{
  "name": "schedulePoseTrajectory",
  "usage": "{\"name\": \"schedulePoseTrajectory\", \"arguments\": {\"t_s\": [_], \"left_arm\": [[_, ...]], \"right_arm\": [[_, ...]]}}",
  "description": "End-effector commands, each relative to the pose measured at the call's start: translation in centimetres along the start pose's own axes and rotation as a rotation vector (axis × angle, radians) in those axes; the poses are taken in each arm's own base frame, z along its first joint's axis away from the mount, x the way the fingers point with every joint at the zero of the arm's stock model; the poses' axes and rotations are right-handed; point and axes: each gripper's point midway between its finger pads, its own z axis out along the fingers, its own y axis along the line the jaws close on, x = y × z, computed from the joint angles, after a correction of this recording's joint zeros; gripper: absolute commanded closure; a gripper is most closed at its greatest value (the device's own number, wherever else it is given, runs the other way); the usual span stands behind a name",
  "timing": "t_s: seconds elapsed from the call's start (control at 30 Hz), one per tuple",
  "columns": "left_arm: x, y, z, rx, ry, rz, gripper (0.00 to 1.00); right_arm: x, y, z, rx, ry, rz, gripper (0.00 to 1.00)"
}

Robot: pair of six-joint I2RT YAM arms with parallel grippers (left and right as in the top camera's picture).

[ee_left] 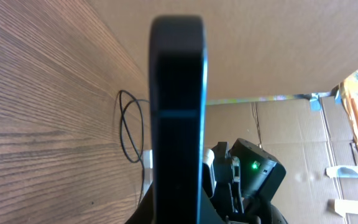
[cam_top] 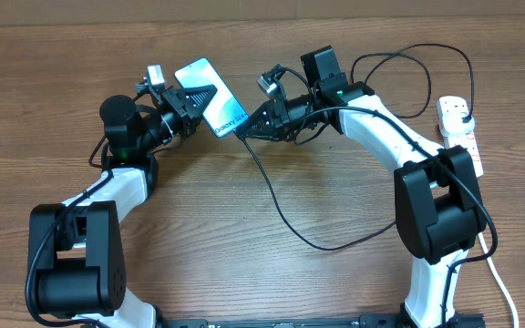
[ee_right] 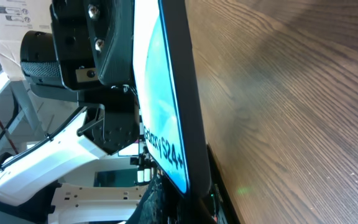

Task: Plug charger to phone and switch on socket
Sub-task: 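Open the right gripper and withdraw it from the plugged phone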

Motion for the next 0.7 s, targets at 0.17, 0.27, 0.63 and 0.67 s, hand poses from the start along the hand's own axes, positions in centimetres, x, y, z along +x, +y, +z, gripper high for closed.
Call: {"name": "schedulePoseTrajectory", "arguments": {"t_s": [0.17, 0.27, 0.63, 0.67], "left_arm": [[6.1, -1.2, 0.9, 0.056, 0.254, 0.060, 0.96], [5.7, -1.1, 0.6, 0.056, 0.243, 0.075, 0.96], [6.8, 0.8, 0.7, 0.007, 0.280, 0.124, 0.96], [7.3, 1.0, 0.8, 0.002, 0.296, 0.131, 0.96]], "right_arm": [[-0.2, 2.6, -1.7, -0.019, -0.022, -0.124, 0.65], [0.4, 2.6, -3.4, 0.035, -0.047, -0.163, 0.56], [2.7, 1.6, -8.9, 0.429, -0.137, -0.196, 0.25], [2.9, 1.6, -9.2, 0.455, -0.141, -0.192, 0.24]]}}
